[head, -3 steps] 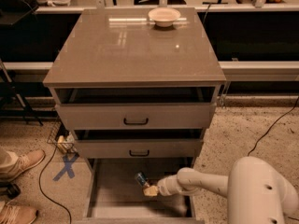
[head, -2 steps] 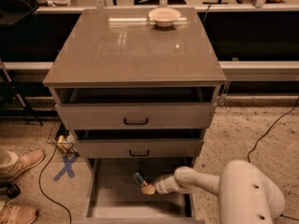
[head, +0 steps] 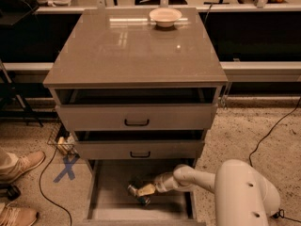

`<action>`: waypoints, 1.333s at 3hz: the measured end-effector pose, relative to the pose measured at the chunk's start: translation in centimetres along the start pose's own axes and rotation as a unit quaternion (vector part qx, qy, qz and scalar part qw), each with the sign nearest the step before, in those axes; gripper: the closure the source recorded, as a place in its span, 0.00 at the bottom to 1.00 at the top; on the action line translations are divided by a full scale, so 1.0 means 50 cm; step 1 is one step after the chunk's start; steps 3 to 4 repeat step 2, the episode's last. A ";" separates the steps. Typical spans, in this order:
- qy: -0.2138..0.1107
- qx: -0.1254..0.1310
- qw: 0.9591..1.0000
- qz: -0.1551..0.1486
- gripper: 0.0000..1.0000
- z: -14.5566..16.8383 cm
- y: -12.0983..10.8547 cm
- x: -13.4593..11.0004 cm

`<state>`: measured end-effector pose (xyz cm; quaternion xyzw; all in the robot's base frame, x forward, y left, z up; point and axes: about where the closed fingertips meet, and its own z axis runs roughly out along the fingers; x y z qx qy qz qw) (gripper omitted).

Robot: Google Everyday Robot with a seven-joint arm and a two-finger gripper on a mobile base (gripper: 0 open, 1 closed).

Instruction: Place redbull can into bottom drawer

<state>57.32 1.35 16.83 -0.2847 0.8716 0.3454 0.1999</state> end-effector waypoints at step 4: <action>-0.026 0.040 0.999 0.017 0.00 -0.110 0.003 0.035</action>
Offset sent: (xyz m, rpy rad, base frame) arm -0.0572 -0.0967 0.0534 -0.0330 -0.0567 -0.1945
